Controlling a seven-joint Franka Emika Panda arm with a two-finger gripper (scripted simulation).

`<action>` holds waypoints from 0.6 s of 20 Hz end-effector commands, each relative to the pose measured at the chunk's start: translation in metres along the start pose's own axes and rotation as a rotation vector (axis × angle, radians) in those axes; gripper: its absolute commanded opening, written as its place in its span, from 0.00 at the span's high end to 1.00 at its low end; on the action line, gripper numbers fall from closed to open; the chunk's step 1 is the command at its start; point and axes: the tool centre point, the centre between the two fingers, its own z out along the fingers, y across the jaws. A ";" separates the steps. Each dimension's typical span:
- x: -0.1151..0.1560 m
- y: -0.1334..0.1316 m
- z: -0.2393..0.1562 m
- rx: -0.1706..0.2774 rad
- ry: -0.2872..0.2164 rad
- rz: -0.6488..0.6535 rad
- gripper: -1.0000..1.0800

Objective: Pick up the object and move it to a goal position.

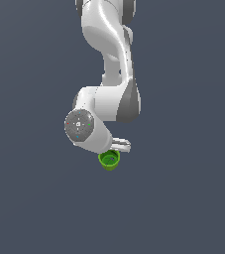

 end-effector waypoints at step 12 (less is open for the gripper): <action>0.019 0.020 0.027 0.068 -0.207 0.116 0.38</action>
